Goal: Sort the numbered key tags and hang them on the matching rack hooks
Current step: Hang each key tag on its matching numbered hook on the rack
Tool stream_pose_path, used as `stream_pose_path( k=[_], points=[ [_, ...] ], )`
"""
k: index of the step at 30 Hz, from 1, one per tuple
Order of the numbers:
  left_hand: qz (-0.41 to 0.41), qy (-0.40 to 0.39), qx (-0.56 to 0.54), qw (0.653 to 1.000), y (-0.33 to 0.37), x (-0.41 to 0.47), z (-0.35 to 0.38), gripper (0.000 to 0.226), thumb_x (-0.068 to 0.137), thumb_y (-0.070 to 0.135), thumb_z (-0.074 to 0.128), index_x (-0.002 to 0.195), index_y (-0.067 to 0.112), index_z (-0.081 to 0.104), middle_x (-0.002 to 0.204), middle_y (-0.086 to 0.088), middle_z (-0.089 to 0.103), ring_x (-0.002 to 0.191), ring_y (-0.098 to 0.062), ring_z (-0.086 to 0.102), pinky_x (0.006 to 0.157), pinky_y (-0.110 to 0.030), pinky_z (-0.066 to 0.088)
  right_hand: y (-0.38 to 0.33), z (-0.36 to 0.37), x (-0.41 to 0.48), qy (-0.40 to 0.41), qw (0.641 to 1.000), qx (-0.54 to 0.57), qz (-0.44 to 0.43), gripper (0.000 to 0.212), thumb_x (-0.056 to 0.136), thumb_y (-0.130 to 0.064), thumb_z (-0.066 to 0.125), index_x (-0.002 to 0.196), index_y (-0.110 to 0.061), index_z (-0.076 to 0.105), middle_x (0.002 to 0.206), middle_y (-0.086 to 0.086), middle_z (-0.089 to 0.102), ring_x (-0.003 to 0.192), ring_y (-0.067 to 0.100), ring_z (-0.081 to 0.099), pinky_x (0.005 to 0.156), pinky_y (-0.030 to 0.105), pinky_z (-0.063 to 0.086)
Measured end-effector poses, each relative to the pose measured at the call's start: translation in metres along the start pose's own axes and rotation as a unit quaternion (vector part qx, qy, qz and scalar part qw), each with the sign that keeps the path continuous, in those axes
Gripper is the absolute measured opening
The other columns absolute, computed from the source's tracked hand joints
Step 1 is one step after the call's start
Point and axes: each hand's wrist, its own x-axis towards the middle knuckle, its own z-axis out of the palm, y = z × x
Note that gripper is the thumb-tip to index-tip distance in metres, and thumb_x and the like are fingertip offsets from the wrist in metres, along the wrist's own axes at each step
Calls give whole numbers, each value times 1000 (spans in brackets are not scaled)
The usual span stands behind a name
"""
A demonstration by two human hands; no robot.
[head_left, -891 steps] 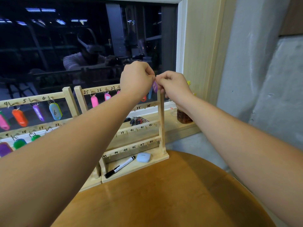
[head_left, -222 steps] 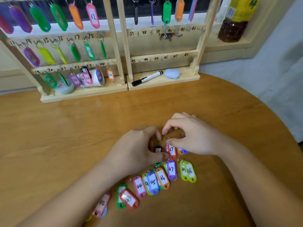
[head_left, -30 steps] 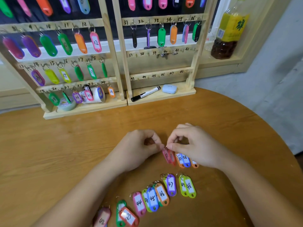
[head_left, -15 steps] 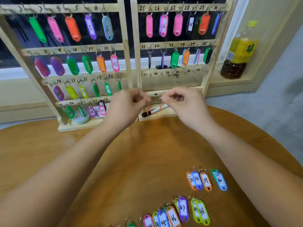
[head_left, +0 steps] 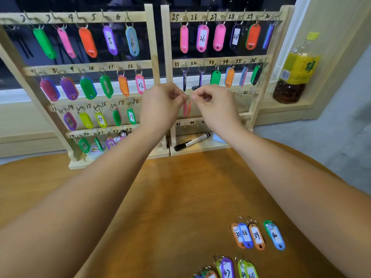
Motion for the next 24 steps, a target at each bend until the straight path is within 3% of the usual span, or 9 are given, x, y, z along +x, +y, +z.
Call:
stream_pose_path(
  k=[4, 8, 14, 20, 24],
  points=[
    [-2, -4, 10, 1000, -4, -1, 0, 19, 95, 45, 74, 89, 27, 78, 76, 10, 73, 76, -9, 69, 73, -34, 59, -2, 7, 3, 10, 1000, -26, -10, 12, 94, -24, 72, 84, -22, 78, 85, -9, 70, 83, 15, 61, 83, 40, 54],
    [-7, -12, 0, 1000, -9, -13, -6, 18, 96, 43, 71, 87, 28, 74, 73, 7, 73, 73, -11, 69, 74, -40, 60, -5, 13, 7, 6, 997, -76, -33, 12, 95, -28, 70, 85, -30, 75, 83, -13, 64, 91, 17, 56, 89, 45, 51],
    [-35, -81, 16, 996, -19, -54, -12, 9, 95, 34, 68, 89, 29, 74, 70, 6, 73, 70, -12, 68, 73, -36, 59, -6, 18, 6, 13, 984, -163, -67, 18, 100, -30, 62, 89, -31, 75, 88, -12, 63, 99, 21, 51, 95, 41, 36],
    [-44, -159, 7, 986, -23, -103, -11, 9, 93, 30, 71, 85, 32, 74, 73, 10, 72, 74, -4, 65, 69, -26, 51, 1, -11, -27, -1, 988, -134, -72, 15, 100, -30, 61, 94, -31, 75, 97, -13, 65, 106, 20, 51, 90, 34, 30],
    [-28, -219, -15, 975, -15, -143, -5, 7, 91, 28, 74, 85, 32, 74, 73, 13, 71, 71, -4, 64, 65, -16, 45, 14, -45, -75, -39, 994, -92, -42, 11, 97, -21, 69, 96, -29, 77, 91, -13, 63, 99, 16, 53, 90, 32, 39]
  ],
)
